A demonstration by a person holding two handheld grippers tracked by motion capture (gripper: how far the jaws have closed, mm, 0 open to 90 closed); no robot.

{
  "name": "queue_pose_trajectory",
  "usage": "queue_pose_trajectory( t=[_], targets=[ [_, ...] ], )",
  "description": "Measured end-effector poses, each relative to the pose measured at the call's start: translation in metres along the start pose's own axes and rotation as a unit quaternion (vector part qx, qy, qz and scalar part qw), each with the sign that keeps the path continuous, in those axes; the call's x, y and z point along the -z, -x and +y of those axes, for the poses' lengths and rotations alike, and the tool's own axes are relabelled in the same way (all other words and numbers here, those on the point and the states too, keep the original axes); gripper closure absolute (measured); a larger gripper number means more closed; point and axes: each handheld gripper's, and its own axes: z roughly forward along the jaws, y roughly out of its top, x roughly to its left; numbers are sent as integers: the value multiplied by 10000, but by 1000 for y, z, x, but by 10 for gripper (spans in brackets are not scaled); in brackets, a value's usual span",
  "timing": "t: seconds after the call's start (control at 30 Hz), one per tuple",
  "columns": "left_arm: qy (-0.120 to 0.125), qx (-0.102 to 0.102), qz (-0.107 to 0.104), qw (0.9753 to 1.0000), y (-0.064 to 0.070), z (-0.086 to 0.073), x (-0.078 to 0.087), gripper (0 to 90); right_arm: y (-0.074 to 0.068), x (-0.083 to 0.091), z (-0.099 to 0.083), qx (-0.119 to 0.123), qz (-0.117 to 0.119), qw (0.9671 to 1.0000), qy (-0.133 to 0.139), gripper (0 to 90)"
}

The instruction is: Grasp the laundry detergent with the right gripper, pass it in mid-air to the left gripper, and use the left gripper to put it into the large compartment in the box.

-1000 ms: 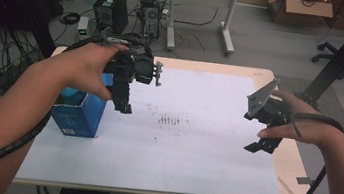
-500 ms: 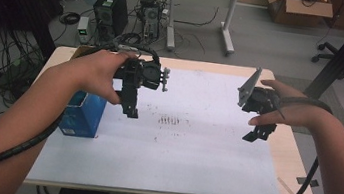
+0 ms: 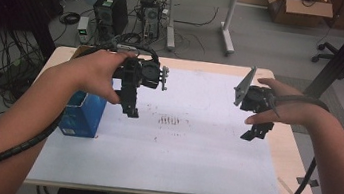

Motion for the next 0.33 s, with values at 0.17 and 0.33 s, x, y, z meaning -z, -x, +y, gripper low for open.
queue_pose_trajectory(
  t=[0.17, 0.33],
  targets=[
    [21, 49, -7, 10000, -3, -1, -1, 2, 1, 1, -1, -23, -15, 10000, 54, 35],
    [108, 77, -42, 9999, -2, -1, -1, 2, 1, 2, -2, -52, -38, 9999, 101, 34]
  ],
)
